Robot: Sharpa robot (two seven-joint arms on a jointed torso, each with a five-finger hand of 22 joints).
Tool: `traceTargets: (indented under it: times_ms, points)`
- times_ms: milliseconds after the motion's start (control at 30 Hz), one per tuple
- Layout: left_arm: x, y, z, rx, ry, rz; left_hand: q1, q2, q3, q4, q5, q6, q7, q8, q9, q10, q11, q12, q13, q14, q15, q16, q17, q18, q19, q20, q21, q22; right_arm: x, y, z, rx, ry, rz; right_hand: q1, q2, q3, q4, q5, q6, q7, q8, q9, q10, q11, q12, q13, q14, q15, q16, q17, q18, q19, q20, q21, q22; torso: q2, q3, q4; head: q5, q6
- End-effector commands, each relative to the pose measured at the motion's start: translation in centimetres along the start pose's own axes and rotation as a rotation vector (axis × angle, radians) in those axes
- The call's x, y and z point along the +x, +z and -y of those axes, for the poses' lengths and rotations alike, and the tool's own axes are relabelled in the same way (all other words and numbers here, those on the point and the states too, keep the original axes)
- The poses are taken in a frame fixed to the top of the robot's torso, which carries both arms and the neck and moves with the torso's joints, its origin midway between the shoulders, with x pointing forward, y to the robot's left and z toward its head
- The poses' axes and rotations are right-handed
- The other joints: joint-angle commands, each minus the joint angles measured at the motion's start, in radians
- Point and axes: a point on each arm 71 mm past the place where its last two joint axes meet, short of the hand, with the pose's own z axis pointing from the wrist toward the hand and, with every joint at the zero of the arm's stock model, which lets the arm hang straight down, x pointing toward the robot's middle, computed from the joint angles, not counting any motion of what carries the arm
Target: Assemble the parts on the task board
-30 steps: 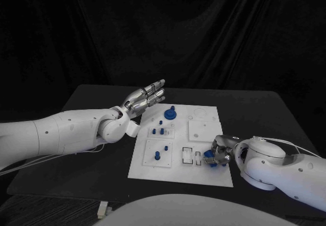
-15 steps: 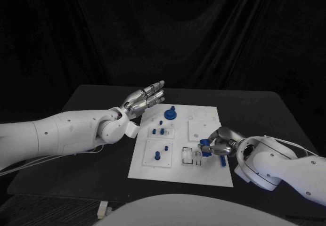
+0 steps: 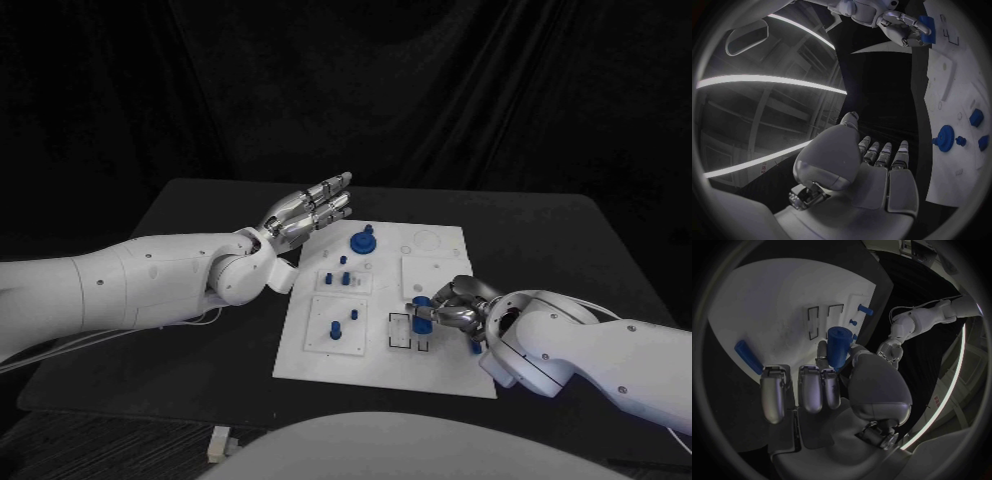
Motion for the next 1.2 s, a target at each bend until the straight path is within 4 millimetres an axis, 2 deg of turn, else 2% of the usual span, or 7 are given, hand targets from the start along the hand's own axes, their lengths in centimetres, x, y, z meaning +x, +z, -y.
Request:
traceTargets:
  times_ms: [33,300,400,867,933,1067,1200]
  points:
    - [0.2,0.0,0.1,0.01,-0.01,-0.011,0.005,0.006,0.002,-0.002,0.005,-0.001,0.006,0.007,0.001,-0.001,0.006,0.007,0.001,0.0,0.008,-0.004,-0.002,0.009,0.0,0.009,0.001,0.002,0.8,0.3,0.4,0.061,-0.021,-0.075,-0.028,-0.004,0.074,-0.082,-0.053,0.042,-0.032,-0.015,-0.01,0.104,0.003,0.003,0.263,0.062,0.003,-0.008,-0.008,0.004,0.084,0.001,-0.007,0.248,-0.001,-0.0004,0.0004,0.002,0.0]
    - [0.2,0.1,0.0,0.009,-0.011,-0.013,0.003,0.007,0.003,-0.003,0.006,0.003,0.016,0.007,0.002,-0.001,0.001,0.008,0.001,0.0,0.009,-0.004,-0.002,0.009,0.0,0.01,0.001,0.002,1.5,0.7,0.0,0.067,-0.063,-0.119,-0.056,-0.009,0.024,-0.062,-0.168,0.042,-0.026,-0.028,-0.019,0.104,0.009,0.003,0.263,0.061,0.008,-0.011,-0.014,0.006,0.08,0.006,-0.015,0.244,-0.002,-0.0011,0.0015,0.002,0.0]
    - [0.2,0.1,0.0,0.009,-0.012,-0.013,0.003,0.007,0.003,-0.003,0.006,0.003,0.016,0.007,0.002,-0.001,0.001,0.008,0.001,0.0,0.009,-0.004,-0.002,0.009,0.0,0.01,0.001,0.002,1.7,0.8,-0.2,0.063,-0.074,-0.134,-0.058,-0.007,0.014,-0.059,-0.19,0.041,-0.025,-0.03,-0.02,0.104,0.01,0.003,0.263,0.061,0.009,-0.012,-0.017,0.006,0.079,0.007,-0.017,0.244,-0.002,-0.0004,0.0006,0.004,0.0]
    - [0.2,0.1,0.0,0.006,-0.016,-0.018,0.002,0.008,0.004,-0.004,0.006,0.004,0.024,0.008,0.002,-0.001,-0.003,0.007,0.001,0.0,0.01,-0.004,-0.002,0.009,0.001,0.011,0.002,0.002,2.3,1.2,-1.2,0.029,-0.112,-0.14,-0.073,0.002,-0.007,-0.044,-0.222,0.034,-0.022,-0.035,-0.021,0.104,0.013,0.003,0.263,0.059,0.011,-0.015,-0.023,0.01,0.072,0.009,-0.03,0.239,-0.001,0.0005,-0.0011,0.01,0.0]
    - [0.2,0.1,0.0,0.006,-0.017,-0.019,0.002,0.008,0.005,-0.004,0.006,0.004,0.025,0.008,0.002,-0.001,-0.003,0.007,0.001,0.0,0.01,-0.004,-0.002,0.009,0.001,0.011,0.002,0.003,2.3,1.3,-1.2,0.029,-0.113,-0.14,-0.08,0.004,-0.014,-0.037,-0.239,0.032,-0.022,-0.035,-0.021,0.104,0.013,0.003,0.263,0.059,0.012,-0.016,-0.025,0.011,0.071,0.01,-0.032,0.238,-0.001,0.0006,-0.0019,0.011,0.0]
    - [0.3,0.1,0.0,0.011,-0.02,-0.024,0.003,0.01,0.007,-0.007,0.008,0.009,0.029,0.009,0.003,-0.001,-0.003,0.008,0.001,0.0,0.016,-0.004,-0.002,0.009,0.002,0.014,0.003,0.004,2.3,1.4,-1.2,0.031,-0.113,-0.137,-0.111,0.011,-0.052,-0.005,-0.327,0.022,-0.019,-0.034,-0.016,0.104,0.016,0.003,0.263,0.061,0.014,-0.013,-0.016,0.011,0.07,0.012,-0.034,0.238,-0.001,0.0007,-0.002,0.01,0.0]
    - [0.4,0.0,0.1,0.017,-0.025,-0.029,0.005,0.012,0.012,-0.013,0.01,0.025,0.039,0.013,0.005,0.001,-0.004,0.014,0.003,0.0,0.02,-0.004,-0.002,0.01,0.006,0.018,0.006,0.01,2.2,1.5,-1.2,0.033,-0.111,-0.132,-0.114,0.013,-0.06,0.001,-0.34,0.019,-0.019,-0.032,-0.013,0.104,0.016,0.003,0.263,0.06,0.014,-0.013,-0.018,0.012,0.069,0.012,-0.038,0.236,-0.002,0.0009,-0.0014,0.009,0.0]
